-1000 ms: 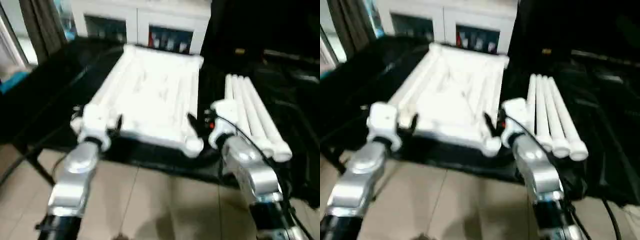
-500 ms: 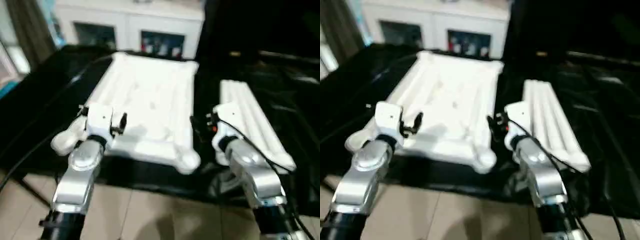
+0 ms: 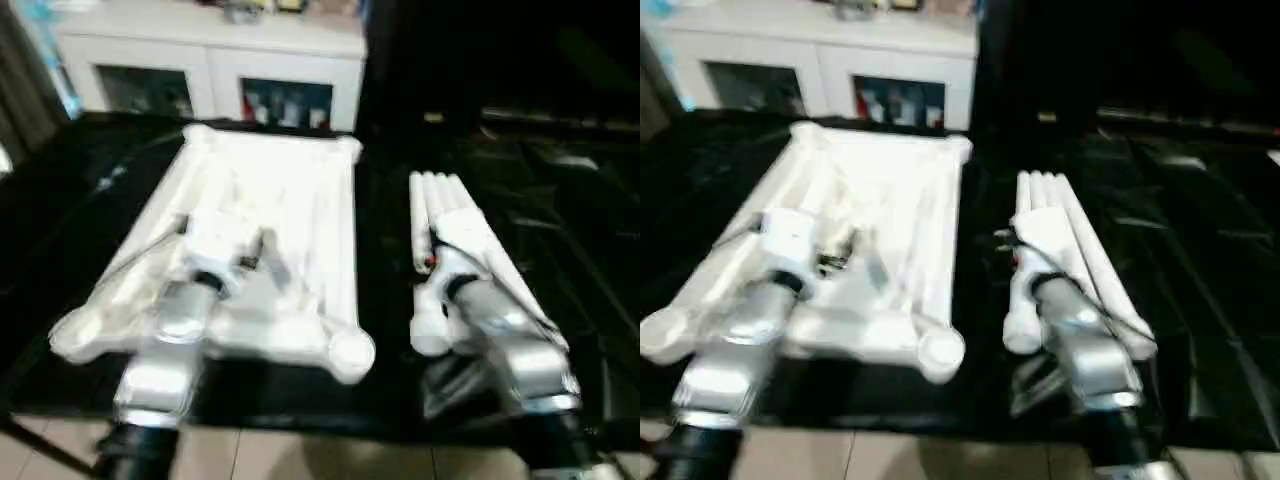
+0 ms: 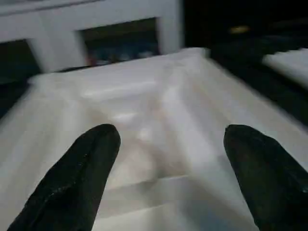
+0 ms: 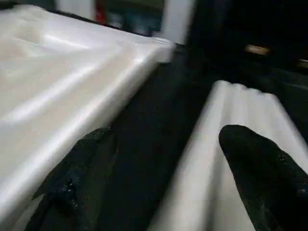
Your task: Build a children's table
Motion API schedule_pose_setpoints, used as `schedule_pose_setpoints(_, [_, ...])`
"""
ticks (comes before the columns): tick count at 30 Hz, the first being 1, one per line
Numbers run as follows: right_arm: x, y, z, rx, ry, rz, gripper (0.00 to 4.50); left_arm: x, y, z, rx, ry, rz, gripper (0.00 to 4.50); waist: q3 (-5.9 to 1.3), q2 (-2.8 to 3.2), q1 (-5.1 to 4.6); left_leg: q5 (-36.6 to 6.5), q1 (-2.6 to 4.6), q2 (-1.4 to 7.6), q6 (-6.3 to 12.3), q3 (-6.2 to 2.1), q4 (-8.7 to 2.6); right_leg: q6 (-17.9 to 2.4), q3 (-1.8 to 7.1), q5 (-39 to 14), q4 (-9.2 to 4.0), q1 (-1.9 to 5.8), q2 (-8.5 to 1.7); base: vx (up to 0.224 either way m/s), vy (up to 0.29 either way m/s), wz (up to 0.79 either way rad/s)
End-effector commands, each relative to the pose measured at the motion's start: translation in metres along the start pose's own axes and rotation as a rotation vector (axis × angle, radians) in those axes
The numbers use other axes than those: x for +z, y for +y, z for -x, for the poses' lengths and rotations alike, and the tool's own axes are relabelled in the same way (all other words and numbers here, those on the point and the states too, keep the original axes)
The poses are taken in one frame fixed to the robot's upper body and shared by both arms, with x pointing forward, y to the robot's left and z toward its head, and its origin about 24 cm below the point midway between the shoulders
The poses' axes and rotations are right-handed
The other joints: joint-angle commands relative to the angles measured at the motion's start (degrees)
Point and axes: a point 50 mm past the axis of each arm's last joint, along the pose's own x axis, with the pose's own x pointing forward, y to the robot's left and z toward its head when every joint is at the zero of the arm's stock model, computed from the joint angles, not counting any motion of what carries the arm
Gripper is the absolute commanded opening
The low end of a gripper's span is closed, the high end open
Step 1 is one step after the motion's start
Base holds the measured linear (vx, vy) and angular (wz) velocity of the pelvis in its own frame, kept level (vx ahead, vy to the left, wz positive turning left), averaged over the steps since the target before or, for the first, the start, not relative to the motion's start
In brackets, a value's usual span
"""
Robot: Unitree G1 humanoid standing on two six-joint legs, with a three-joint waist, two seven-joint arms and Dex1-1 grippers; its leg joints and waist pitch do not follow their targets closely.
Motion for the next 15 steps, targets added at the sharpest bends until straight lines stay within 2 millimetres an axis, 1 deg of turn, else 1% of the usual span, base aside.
schedule_pose_setpoints(1, [0.007, 0.01, -0.003, 0.058, -0.025, -0.006, 3.77, 0.002, 0.011, 0.003, 0.03, -0.008, -0.024, 4.03, -4.07, -0.12, 1.74, 10.16, -6.46, 2.14, 2.76, -1.57, -2.9, -19.24, 5.12, 5.11, -5.01, 8.31, -7.73, 0.128, -0.006, -0.04])
schedule_pose_setpoints(2, [0.008, 0.011, -0.002, 0.092, -0.03, -0.013, 3.77, 0.002, 0.012, 0.004, 0.009, -0.013, -0.025, 4.03, -4.19, 2.31, 0.84, 20.45, -2.88, 2.98, 4.35, -1.43, -7.82, -15.36, 0.14, 10.81, -2.86, 4.92, -2.38, 0.106, 0.021, -0.07])
schedule_pose_setpoints(3, [0.009, 0.011, -0.002, 0.115, -0.033, -0.018, 3.77, 0.003, 0.012, 0.004, -0.005, -0.016, -0.025, 4.03, -4.84, 3.94, -1.07, 27.73, 3.58, 7.44, 13.7, -5.84, -7.62, -9.4, -1.38, 8.49, 1.89, -1.34, 0.49, 0.106, 0.021, -0.07])
schedule_pose_setpoints(4, [0.011, 0.011, 0.0, 0.165, -0.041, -0.022, 3.77, 0.005, 0.012, 0.006, -0.04, -0.039, -0.019, 4.03, -4.96, 3.73, -2.01, 34.95, 6.51, 9.65, 18.5, -8.23, -6.73, -6.75, -0.4, 5.29, 3.18, -5.11, -0.53, 0.146, 0.015, -0.08])
schedule_pose_setpoints(5, [0.013, 0.012, 0.001, 0.211, -0.05, -0.028, 3.77, 0.008, 0.012, 0.007, -0.077, -0.057, -0.005, 4.03, -5.72, 2.76, -1.57, 57.68, 7.88, 11.26, 23.18, -10.36, -4.75, -1.56, 1.97, 7.24, 3.43, -7.06, -3.06, 0.114, 0.009, -0.09])
schedule_pose_setpoints(6, [0.017, 0.014, 0.004, 0.293, -0.062, -0.03, 3.77, 0.012, 0.012, 0.01, -0.132, -0.094, 0.012, 4.03, -5.7, 1.12, -1.13, 70.76, 6.51, 9.27, 20.64, -9.73, -3.48, 2.01, 4.81, 15.54, 1.57, -7.29, -4.84, 0.114, 0.009, -0.09])
schedule_pose_setpoints(7, [0.019, 0.015, 0.005, 0.344, -0.064, -0.02, 3.77, 0.014, 0.012, 0.012, -0.166, -0.119, 0.009, 4.03, -5.64, 0.09, -0.78, 68.45, 4.61, 6.27, 18.19, -8.44, -2.8, 1.84, 5.73, 20.76, 0.24, -6.42, -5.1, -0.041, 0.064, -0.13])
schedule_pose_setpoints(8, [0.021, 0.016, 0.008, 0.412, -0.064, -0.005, 3.77, 0.018, 0.011, 0.015, -0.211, -0.152, -0.001, 4.03, -5.12, -1.72, 0.57, 51.39, -0.55, 0.07, 13.11, -3.8, -3.33, 0.01, 5.26, 30.9, -0.19, -2.5, -3.84, -0.066, 0.036, 0.02])
schedule_pose_setpoints(9, [0.023, 0.018, 0.011, 0.495, -0.061, 0.024, 3.77, 0.019, 0.009, 0.018, -0.293, -0.149, -0.024, 4.03, -4.49, -1.61, 1.27, 32.5, -1.36, -0.07, 9.17, -1.99, -4.92, -3.21, 5.32, 30.93, -1.27, -1.82, -3.85, -0.066, 0.036, 0.02])
schedule_pose_setpoints(10, [0.025, 0.019, 0.014, 0.547, -0.058, 0.043, 3.77, 0.019, 0.007, 0.02, -0.349, -0.141, -0.039, 4.03, -4.35, -1.53, 1.23, 25.15, -1.78, 0.4, 7.72, -1.84, -5.75, -4.8, 5.19, 28.67, -1.24, -0.99, -4.0, 0.0, 0.0, 0.0])
schedule_pose_setpoints(11, [0.027, 0.018, 0.017, 0.607, -0.049, 0.063, 3.77, 0.02, 0.005, 0.023, -0.436, -0.129, -0.061, 4.03, -3.91, -0.84, 1.1, 15.37, -1.81, 1.61, 4.94, -1.65, -7.19, -7.98, 4.63, 21.7, -1.54, -0.55, -3.81, -0.067, -0.046, -0.05])
schedule_pose_setpoints(12, [0.03, 0.016, 0.02, 0.663, -0.038, 0.083, 3.77, 0.022, 0.001, 0.027, -0.539, -0.113, -0.077, 4.03, -3.58, -0.85, 0.91, 9.22, -1.39, 2.34, 3.22, -1.57, -8.06, -10.0, 4.21, 14.78, -1.9, -0.58, -3.4, -0.067, -0.046, -0.05])
schedule_pose_setpoints(13, [0.032, 0.014, 0.022, 0.705, -0.023, 0.097, 3.77, 0.023, -0.002, 0.031, -0.641, -0.095, -0.086, 4.03, -3.02, -0.16, 0.78, 3.23, -0.8, 2.97, 1.84, -1.35, -8.78, -11.64, 4.08, 7.97, -2.42, -1.22, -3.21, -0.074, -0.052, -0.05])
schedule_pose_setpoints(14, [0.032, 0.012, 0.023, 0.732, -0.014, 0.106, 3.77, 0.024, -0.004, 0.035, -0.704, -0.081, -0.089, 4.03, -2.69, -0.08, 0.59, -0.2, -0.62, 3.26, 0.93, -1.13, -9.2, -12.19, 4.02, 4.39, -2.78, -1.44, -3.11, -0.072, -0.048, 0.0])
schedule_pose_setpoints(15, [0.033, 0.011, 0.024, 0.75, -0.007, 0.112, 3.77, 0.024, -0.005, 0.037, -0.744, -0.073, -0.091, 4.03, -2.0, -0.27, 0.42, -7.56, -0.46, 3.51, -1.58, -0.67, -9.94, -12.07, 3.96, -4.48, -3.57, -1.56, -3.04, -0.072, -0.048, 0.0])
